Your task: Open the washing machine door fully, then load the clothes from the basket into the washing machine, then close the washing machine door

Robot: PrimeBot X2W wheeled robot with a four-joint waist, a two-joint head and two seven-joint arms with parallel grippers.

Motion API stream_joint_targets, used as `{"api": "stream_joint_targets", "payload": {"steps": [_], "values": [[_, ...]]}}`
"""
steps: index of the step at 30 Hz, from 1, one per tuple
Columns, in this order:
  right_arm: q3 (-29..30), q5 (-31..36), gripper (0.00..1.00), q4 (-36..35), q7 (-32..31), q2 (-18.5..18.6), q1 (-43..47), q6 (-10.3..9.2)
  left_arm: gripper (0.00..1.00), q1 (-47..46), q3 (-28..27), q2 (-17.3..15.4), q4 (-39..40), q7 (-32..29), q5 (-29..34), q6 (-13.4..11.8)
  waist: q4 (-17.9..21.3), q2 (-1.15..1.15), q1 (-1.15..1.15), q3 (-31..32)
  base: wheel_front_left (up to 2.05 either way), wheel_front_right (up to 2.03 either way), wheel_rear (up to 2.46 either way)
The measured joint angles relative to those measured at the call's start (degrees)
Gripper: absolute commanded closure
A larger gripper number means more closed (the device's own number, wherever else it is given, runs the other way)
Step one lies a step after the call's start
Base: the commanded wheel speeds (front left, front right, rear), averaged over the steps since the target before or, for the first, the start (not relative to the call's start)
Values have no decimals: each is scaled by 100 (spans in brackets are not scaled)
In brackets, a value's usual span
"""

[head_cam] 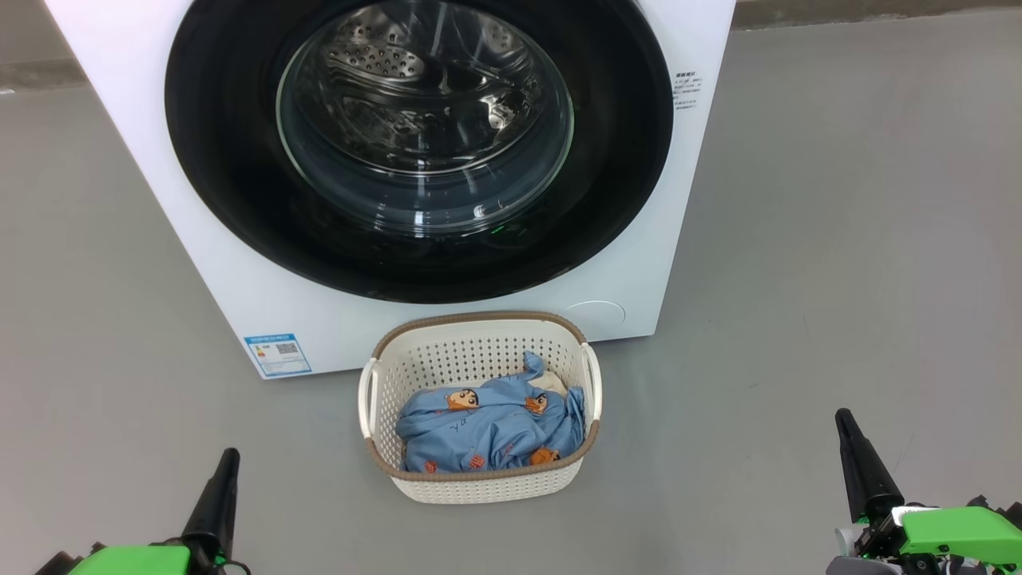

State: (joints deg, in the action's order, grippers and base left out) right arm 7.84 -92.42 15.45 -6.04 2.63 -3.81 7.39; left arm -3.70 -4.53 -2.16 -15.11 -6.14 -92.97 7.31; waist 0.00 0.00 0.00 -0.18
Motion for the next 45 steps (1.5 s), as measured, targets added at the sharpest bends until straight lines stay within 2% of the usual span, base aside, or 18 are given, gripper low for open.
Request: {"api": "stream_joint_targets", "payload": {"steps": [25, 26, 33, 45], "values": [[0, 0, 100, 0, 0, 0, 0, 0, 100, 0, 0, 0, 0, 0, 0, 0, 0, 0, 0, 0, 0, 0, 0], [0, 0, 0, 0, 0, 0, 0, 0, 0, 0, 0, 0, 0, 0, 0, 0, 0, 0, 0, 0, 0, 0, 0], [-4, 0, 0, 380, 14, -90, 287, 0, 0, 318, 58, 163, -349, 16, -11, -8, 2, 0, 0, -12, 0, 0, 0], [-21, 71, 0, 214, 214, -86, 285, 0, 0, 327, 151, 158, -250, 220, -10, -8, 17, 0, 1, 19, 0, 0, 0]]}}
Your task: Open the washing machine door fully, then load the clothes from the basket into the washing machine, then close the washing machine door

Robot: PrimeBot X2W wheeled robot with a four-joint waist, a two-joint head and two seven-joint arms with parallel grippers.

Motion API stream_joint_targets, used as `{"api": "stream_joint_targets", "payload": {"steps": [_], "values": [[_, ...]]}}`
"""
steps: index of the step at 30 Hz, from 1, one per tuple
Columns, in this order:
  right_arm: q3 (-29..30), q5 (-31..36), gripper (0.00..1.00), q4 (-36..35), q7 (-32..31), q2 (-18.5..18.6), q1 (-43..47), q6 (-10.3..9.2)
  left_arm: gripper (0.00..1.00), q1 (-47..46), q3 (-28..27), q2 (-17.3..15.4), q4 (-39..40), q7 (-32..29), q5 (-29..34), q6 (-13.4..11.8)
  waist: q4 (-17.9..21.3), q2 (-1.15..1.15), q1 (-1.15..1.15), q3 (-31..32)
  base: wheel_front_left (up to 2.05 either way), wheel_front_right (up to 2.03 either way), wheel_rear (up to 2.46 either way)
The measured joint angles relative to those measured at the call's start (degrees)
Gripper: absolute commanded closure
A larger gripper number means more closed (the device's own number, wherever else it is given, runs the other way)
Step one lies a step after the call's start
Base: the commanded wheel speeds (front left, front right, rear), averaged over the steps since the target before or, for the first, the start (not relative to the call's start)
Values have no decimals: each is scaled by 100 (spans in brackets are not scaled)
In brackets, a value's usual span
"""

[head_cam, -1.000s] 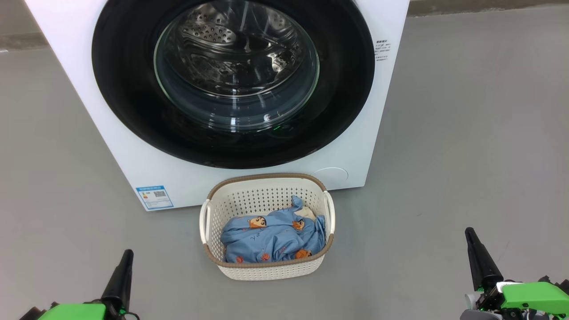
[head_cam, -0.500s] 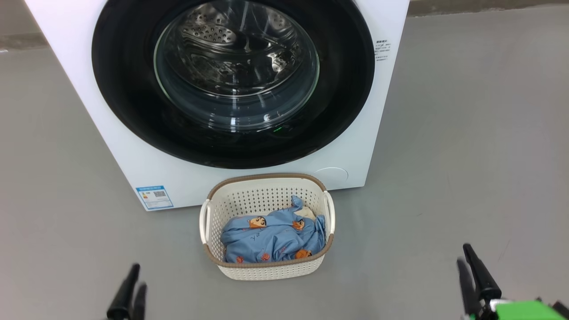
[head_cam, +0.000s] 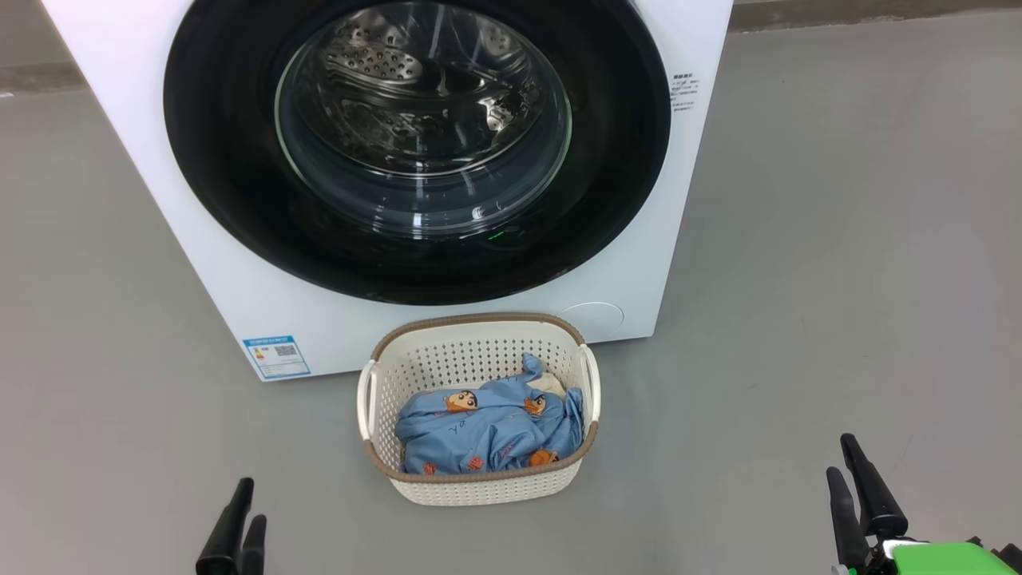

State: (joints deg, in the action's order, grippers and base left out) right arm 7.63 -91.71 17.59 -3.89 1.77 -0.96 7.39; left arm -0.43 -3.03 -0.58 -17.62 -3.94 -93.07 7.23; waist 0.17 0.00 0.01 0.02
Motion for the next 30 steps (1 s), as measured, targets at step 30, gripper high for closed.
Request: {"api": "stream_joint_targets", "payload": {"steps": [30], "values": [[89, 1124, 0, -448, 485, 4, -23, 0, 0, -1, -153, -26, 521, 472, 782, 1, -22, 0, 0, 116, 0, 0, 0]]}}
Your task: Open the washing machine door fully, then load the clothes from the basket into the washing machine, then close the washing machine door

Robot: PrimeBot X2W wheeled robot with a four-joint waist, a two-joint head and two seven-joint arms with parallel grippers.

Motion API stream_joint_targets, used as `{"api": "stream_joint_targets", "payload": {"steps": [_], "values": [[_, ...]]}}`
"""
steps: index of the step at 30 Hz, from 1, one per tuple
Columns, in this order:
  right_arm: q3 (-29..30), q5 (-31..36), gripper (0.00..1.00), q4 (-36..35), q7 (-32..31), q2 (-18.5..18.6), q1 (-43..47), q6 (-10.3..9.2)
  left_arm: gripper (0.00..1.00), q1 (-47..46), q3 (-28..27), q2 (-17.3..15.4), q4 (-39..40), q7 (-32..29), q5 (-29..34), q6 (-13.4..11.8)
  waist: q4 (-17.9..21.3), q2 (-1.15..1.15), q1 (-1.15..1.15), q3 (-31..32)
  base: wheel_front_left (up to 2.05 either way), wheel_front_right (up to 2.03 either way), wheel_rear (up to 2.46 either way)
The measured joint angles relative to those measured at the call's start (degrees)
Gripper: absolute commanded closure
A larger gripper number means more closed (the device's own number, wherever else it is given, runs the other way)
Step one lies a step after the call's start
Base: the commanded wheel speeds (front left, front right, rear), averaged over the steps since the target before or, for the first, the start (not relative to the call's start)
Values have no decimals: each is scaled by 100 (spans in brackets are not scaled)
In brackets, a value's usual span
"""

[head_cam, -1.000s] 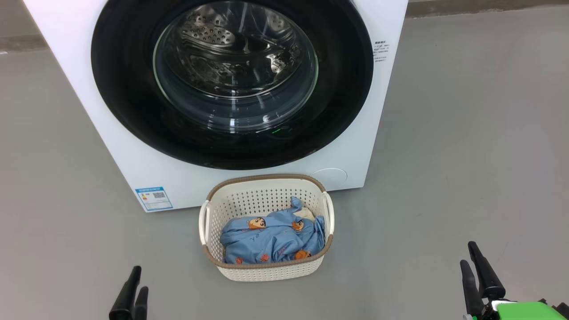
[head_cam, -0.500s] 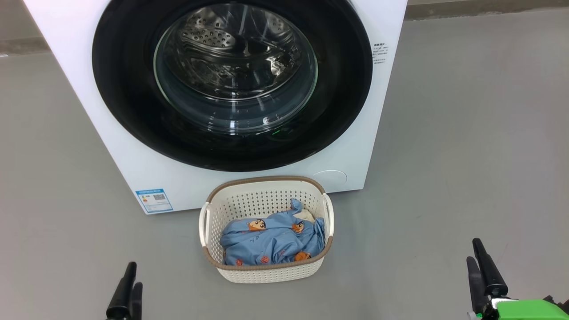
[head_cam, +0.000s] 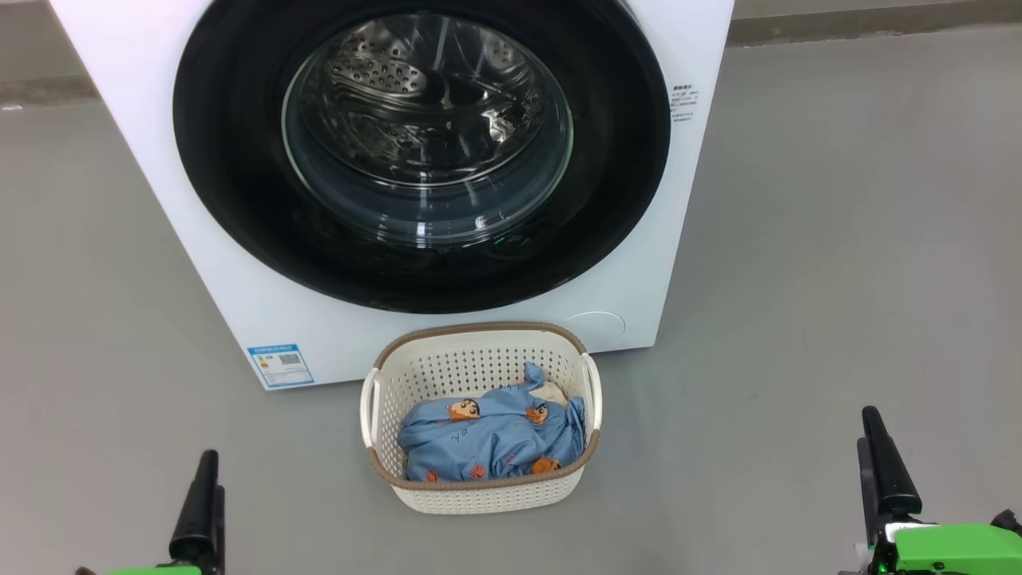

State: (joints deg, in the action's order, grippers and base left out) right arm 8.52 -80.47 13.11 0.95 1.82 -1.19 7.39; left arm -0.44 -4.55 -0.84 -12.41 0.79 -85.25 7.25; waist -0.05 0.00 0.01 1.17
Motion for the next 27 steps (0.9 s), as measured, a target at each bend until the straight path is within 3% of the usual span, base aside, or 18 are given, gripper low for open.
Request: {"api": "stream_joint_targets", "payload": {"steps": [18, 27], "values": [[-59, 1416, 0, -512, 279, 3, -8, 0, 0, 0, -100, -15, 732, 304, 1720, -53, -5, 0, 0, 44, 0, 0, 0], [-65, 2468, 0, -665, 456, 4, -20, 0, 0, 2, 482, -29, 1055, 452, 3241, -504, -23, 0, 0, 36, 0, 0, 0]]}}
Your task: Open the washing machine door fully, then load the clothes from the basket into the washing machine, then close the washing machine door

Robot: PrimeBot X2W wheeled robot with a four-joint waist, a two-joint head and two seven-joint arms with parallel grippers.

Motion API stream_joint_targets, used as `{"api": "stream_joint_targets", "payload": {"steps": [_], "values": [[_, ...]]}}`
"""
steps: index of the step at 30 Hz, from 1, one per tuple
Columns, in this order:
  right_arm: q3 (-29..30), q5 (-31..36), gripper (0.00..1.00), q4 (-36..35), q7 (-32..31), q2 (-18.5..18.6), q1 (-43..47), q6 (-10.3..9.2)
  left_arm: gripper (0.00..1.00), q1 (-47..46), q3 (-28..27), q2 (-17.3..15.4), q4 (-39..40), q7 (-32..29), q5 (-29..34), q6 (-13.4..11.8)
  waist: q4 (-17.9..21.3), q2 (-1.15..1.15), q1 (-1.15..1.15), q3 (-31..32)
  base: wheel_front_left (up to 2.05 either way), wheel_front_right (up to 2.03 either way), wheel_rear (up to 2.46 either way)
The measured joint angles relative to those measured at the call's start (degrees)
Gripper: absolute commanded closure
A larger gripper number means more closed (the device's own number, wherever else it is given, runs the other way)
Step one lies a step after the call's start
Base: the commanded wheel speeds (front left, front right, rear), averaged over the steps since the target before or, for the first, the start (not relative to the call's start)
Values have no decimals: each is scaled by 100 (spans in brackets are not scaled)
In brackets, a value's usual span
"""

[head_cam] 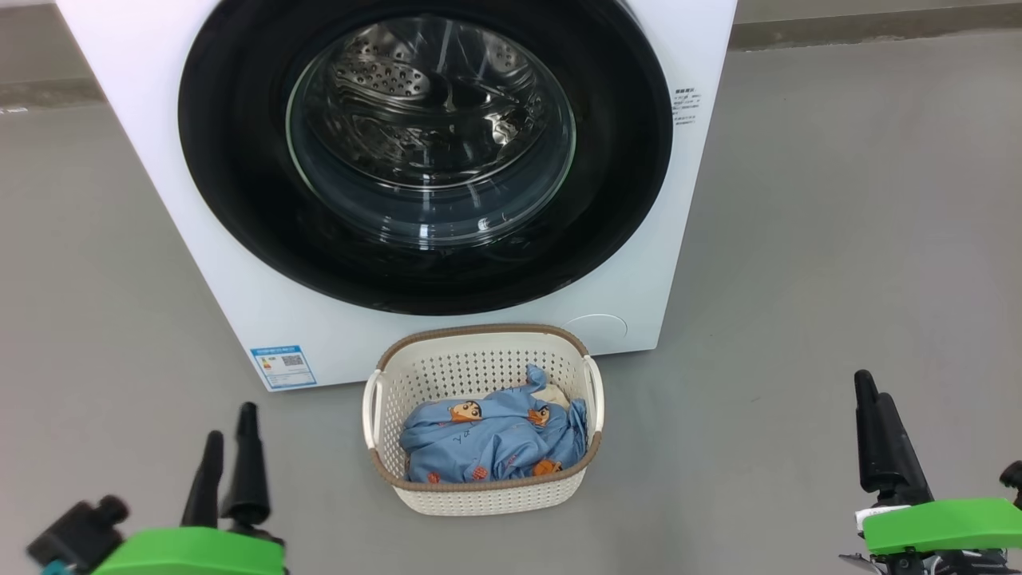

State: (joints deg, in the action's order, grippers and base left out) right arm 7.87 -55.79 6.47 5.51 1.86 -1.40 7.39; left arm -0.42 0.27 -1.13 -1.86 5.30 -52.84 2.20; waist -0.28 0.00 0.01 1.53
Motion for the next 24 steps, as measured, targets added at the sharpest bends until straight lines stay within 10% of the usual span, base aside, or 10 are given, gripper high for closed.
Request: {"api": "stream_joint_targets", "payload": {"steps": [24], "values": [[-149, 2791, 0, -42, 378, 12, -93, 0, 0, 0, 1067, -197, -103, 389, 3119, -1238, -28, 0, 0, 19, 0, 0, 0]]}}
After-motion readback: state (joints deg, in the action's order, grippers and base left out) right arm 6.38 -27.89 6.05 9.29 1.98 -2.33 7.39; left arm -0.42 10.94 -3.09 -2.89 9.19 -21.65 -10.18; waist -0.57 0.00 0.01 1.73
